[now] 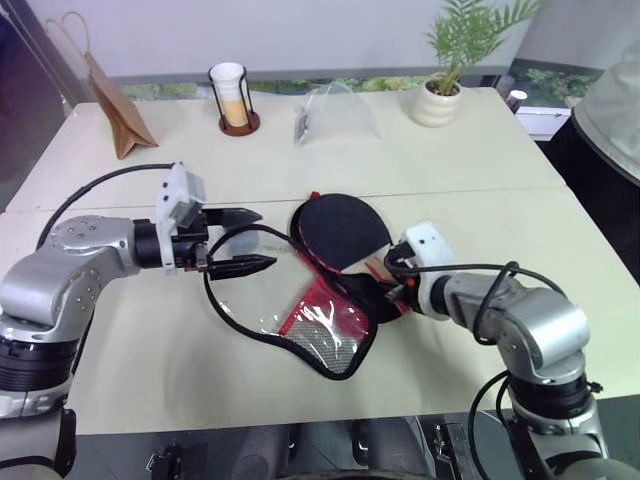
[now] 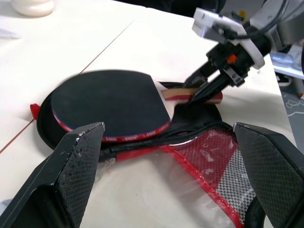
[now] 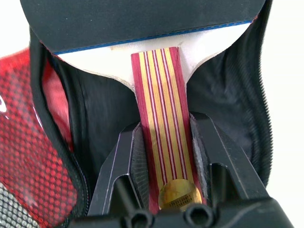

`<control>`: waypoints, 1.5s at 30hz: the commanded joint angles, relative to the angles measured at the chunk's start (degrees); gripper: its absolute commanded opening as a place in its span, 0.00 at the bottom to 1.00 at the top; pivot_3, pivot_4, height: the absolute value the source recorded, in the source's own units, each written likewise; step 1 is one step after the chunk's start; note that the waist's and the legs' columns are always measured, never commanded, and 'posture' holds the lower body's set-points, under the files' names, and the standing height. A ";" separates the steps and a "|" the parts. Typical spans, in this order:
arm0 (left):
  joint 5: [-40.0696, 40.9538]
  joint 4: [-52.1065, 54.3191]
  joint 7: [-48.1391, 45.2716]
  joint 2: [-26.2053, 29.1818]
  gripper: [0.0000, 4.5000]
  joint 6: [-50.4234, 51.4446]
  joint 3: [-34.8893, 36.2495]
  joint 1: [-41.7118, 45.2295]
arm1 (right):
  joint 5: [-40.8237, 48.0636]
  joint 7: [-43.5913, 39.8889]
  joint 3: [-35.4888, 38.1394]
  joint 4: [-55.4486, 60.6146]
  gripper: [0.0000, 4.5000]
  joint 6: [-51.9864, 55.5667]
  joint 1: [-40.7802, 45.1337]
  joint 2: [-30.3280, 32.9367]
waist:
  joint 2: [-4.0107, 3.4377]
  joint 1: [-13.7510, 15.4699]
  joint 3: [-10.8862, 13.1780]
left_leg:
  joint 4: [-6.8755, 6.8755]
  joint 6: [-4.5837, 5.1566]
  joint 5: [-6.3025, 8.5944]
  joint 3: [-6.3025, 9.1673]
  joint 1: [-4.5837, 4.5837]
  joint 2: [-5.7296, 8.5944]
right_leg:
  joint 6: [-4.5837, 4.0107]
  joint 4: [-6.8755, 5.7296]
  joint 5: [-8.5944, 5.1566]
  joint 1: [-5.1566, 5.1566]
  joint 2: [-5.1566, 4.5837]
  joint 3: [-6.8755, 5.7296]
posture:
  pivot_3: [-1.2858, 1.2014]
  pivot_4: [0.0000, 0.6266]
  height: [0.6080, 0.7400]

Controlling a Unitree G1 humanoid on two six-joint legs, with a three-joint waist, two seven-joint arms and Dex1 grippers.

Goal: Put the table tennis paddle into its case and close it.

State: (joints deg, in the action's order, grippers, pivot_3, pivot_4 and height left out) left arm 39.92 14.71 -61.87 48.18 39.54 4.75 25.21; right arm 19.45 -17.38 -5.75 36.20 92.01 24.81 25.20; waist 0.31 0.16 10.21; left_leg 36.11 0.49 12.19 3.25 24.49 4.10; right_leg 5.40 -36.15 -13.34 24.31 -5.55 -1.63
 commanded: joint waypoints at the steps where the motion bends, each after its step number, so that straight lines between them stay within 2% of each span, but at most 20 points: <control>1: 0.01 1.47 0.07 0.33 1.00 -0.82 1.36 0.06 | 0.18 0.32 -0.07 0.87 0.19 -1.31 0.30 -0.11 | 0.01 0.00 0.00 | 0.00 0.00 0.00 0.00 0.00 0.00 | 0.00 0.00 0.00 -0.01 0.00 0.00 | 0.52 0.24 0.95; 3: 0.04 1.47 0.08 0.34 1.00 -0.82 1.41 0.03 | 0.07 0.43 -0.31 0.62 0.41 -1.91 0.37 -0.01 | 0.01 0.00 0.00 | 0.00 0.00 0.00 0.00 -0.01 0.00 | 0.00 0.00 0.00 -0.01 0.01 -0.01 | 0.52 0.24 0.95; 4: 0.05 1.48 0.09 0.34 1.00 -0.83 1.44 0.00 | -0.02 0.45 -0.48 0.55 0.49 -2.32 0.50 0.27 | 0.01 0.00 0.00 | 0.00 0.00 0.00 0.00 -0.01 0.00 | -0.01 0.00 0.00 -0.01 0.01 -0.01 | 0.52 0.24 0.95; 8: 0.10 1.58 -0.04 0.66 1.00 -0.76 1.69 -0.38 | 0.99 -1.33 0.50 1.49 0.95 -3.61 2.10 2.61 | 0.01 0.03 0.00 | 0.00 0.00 0.00 0.00 -0.01 0.00 | 0.00 0.00 0.00 -0.02 0.02 -0.01 | 0.52 0.24 0.95; 9: 0.09 1.54 -0.19 0.86 1.00 -0.77 1.82 -0.54 | 1.52 -2.09 1.17 1.88 0.98 -3.83 2.79 3.09 | 0.00 0.02 0.00 | 0.01 0.00 0.00 0.00 -0.01 0.01 | 0.00 0.00 0.00 -0.02 0.02 -0.01 | 0.52 0.24 0.95; 14: -1.42 -0.94 -3.26 5.51 1.00 -1.80 4.08 -2.10 | 7.04 -9.58 6.77 2.39 0.98 -6.77 7.29 6.72 | 0.00 -0.56 0.00 | -0.01 0.00 0.00 0.01 -0.03 -0.02 | 0.00 0.00 -0.01 -0.03 0.02 -0.03 | 0.52 0.24 0.95; 17: -3.54 -4.58 -6.95 10.84 1.00 -3.83 6.69 -4.68 | 8.79 -14.66 9.56 -0.79 0.98 -11.11 7.72 12.44 | 0.00 -0.84 0.00 | -0.06 0.01 0.01 0.02 -0.02 -0.04 | -0.01 0.04 -0.02 -0.02 0.01 -0.05 | 0.52 0.24 0.95; 22: -7.30 -10.52 -12.20 17.34 1.00 -8.56 10.71 -11.03 | 7.38 -20.92 8.48 -6.49 0.98 -21.96 4.03 22.24 | 0.00 -0.85 0.01 | -0.06 0.05 0.03 -0.03 -0.02 -0.03 | -0.15 0.08 -0.10 -0.01 -0.06 -0.04 | 0.52 0.24 0.95; 26: -9.88 -12.64 -13.64 18.53 1.00 -11.99 11.57 -15.95 | 6.96 -23.97 7.39 -9.08 0.98 -28.14 2.89 25.35 | -0.01 -0.84 0.01 | -0.08 0.05 0.05 -0.04 -0.02 -0.06 | -0.18 0.12 -0.12 -0.01 -0.14 0.01 | 0.52 0.24 0.95; 28: -11.81 -12.93 -13.67 18.05 1.00 -14.37 11.07 -18.38 | 6.86 -24.72 7.16 -10.41 0.98 -29.75 3.30 26.05 | -0.02 -0.85 0.02 | -0.08 0.04 0.06 -0.04 -0.01 -0.07 | -0.19 0.13 -0.12 -0.01 -0.20 0.03 | 0.52 0.24 0.95; 32: -14.56 -9.74 -11.01 13.56 1.00 -17.26 6.98 -22.03 | 6.57 -26.72 7.06 -12.06 0.98 -32.63 4.05 27.93 | -0.06 -0.64 0.04 | -0.10 0.04 0.07 -0.05 0.01 -0.05 | -0.21 0.17 -0.13 0.01 -0.27 0.04 | 0.52 0.24 0.95; 36: -15.45 -5.19 -8.74 8.64 1.00 -17.14 2.23 -21.29 | 6.18 -27.46 7.11 -13.04 0.98 -33.65 4.06 29.18 | -0.02 -0.44 0.04 | -0.07 0.05 0.08 -0.04 0.06 -0.03 | -0.22 0.20 -0.14 0.01 -0.32 0.03 | 0.52 0.24 0.95; 40: -14.87 -1.83 -6.33 1.79 1.00 -15.28 -3.81 -15.97 | 6.41 -27.71 8.22 -12.93 0.98 -33.63 3.99 30.20 | -0.03 0.22 0.04 | -0.02 0.06 0.08 -0.05 0.10 -0.02 | -0.22 0.20 -0.13 0.02 -0.32 0.03 | 0.52 0.24 0.95; 45: -15.52 -4.30 -6.15 -3.73 1.00 -14.81 -8.40 -7.74 | 6.89 -27.15 9.69 -12.66 0.98 -32.99 4.05 30.73 | -0.03 0.56 0.04 | 0.03 0.07 0.07 -0.06 0.10 -0.01 | -0.21 0.16 -0.12 0.00 -0.28 0.02 | 0.52 0.24 0.95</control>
State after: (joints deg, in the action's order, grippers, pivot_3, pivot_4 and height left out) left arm 24.32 10.76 -68.28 45.17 24.73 -2.99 15.63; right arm 26.01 -44.78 1.10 22.33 59.25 27.75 54.96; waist 0.28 0.72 10.25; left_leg 36.15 0.57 12.26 3.19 24.59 4.09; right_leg 5.20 -36.00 -13.46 24.30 -5.82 -1.62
